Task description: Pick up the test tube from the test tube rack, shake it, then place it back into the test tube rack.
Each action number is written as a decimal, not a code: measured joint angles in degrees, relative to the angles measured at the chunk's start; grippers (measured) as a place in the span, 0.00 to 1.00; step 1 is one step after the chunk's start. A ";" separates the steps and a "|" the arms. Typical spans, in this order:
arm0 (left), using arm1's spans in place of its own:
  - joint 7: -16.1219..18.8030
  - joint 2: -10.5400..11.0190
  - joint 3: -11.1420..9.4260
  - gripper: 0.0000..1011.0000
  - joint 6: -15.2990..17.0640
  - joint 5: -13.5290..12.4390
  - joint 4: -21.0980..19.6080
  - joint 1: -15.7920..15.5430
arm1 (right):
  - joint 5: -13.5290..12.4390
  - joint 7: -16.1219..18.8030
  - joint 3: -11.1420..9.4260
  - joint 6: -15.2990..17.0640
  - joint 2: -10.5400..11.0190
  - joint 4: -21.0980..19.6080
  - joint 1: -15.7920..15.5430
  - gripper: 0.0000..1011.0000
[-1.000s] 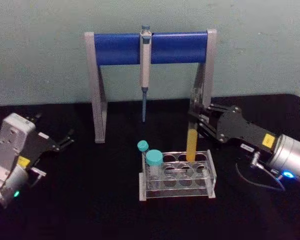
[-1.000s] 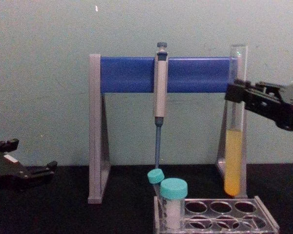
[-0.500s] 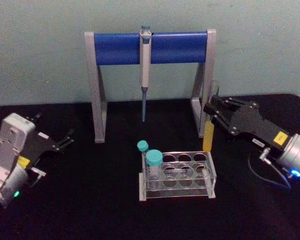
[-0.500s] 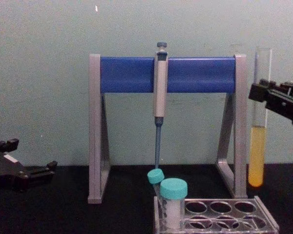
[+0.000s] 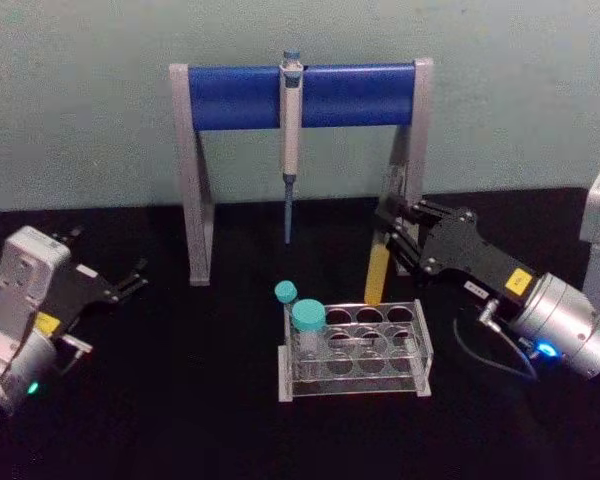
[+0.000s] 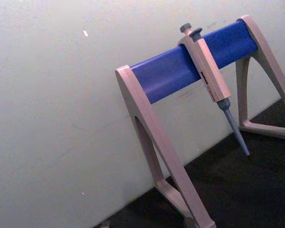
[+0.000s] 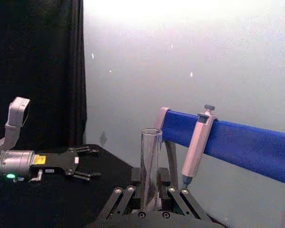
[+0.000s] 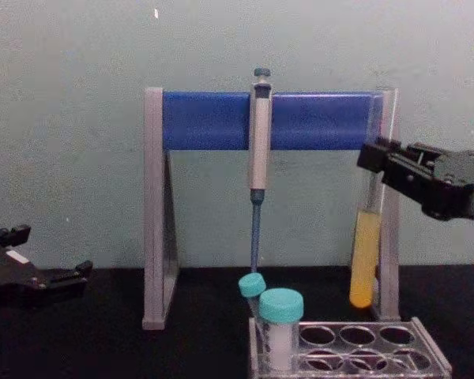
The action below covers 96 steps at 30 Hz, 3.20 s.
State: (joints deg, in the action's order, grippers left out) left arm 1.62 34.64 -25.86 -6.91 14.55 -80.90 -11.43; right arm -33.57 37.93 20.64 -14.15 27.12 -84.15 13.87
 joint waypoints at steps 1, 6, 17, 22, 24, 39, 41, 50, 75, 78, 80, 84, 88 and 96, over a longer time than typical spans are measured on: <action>0.00 0.00 0.00 0.99 0.00 0.00 0.00 0.00 | -0.03 0.21 0.14 -0.11 -0.19 0.38 0.15 0.23; 0.00 0.00 0.00 0.99 0.00 0.00 0.00 0.00 | -0.13 0.72 0.43 -0.58 -0.67 1.71 0.50 0.23; 0.00 0.00 0.00 0.99 0.00 0.00 0.00 0.00 | 0.25 1.30 0.90 -1.08 -1.29 4.01 1.31 0.23; 0.00 0.00 0.00 0.99 0.00 -0.01 0.00 0.00 | 0.73 1.37 1.22 -1.01 -1.43 4.95 1.67 0.23; 0.00 0.00 0.00 0.99 0.00 0.00 0.00 0.00 | 0.89 1.37 1.33 -0.92 -1.46 5.22 1.77 0.23; 0.00 0.00 0.00 0.99 0.00 0.00 0.00 0.00 | 1.17 1.92 2.00 -0.12 -1.86 7.49 2.53 0.23; 0.00 0.00 0.00 0.99 0.00 0.00 0.00 0.00 | 1.18 2.07 2.11 0.01 -1.90 7.83 2.65 0.23; 0.00 0.00 0.00 0.99 0.00 0.00 0.00 0.00 | 1.30 2.30 2.54 0.42 -2.13 9.09 3.19 0.23; 0.00 0.00 0.00 0.99 0.00 0.00 0.00 0.00 | 2.74 1.87 3.69 1.62 -2.49 11.02 4.12 0.23; 0.00 0.00 0.00 0.99 0.00 0.00 0.00 0.00 | 3.11 1.78 3.88 1.82 -2.46 11.07 4.19 0.23; 0.00 0.00 0.00 0.99 0.00 0.00 0.00 0.00 | 3.30 1.71 3.99 1.95 -2.41 11.10 4.23 0.23; 0.00 0.00 0.00 0.99 0.00 0.00 0.00 0.00 | 3.84 1.46 4.28 2.32 -2.38 11.35 4.44 0.23; 0.00 0.00 0.00 0.99 0.00 -0.01 0.00 0.00 | 4.11 1.35 4.44 2.62 -2.39 11.47 4.54 0.23; 0.00 0.00 0.00 0.99 0.00 0.00 0.00 0.00 | 4.39 1.12 4.60 3.16 -2.41 11.72 4.64 0.23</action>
State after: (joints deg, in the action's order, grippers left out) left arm 1.62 34.64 -25.86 -6.91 14.55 -80.90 -11.43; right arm -29.18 39.05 25.24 -10.99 24.71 -72.43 18.51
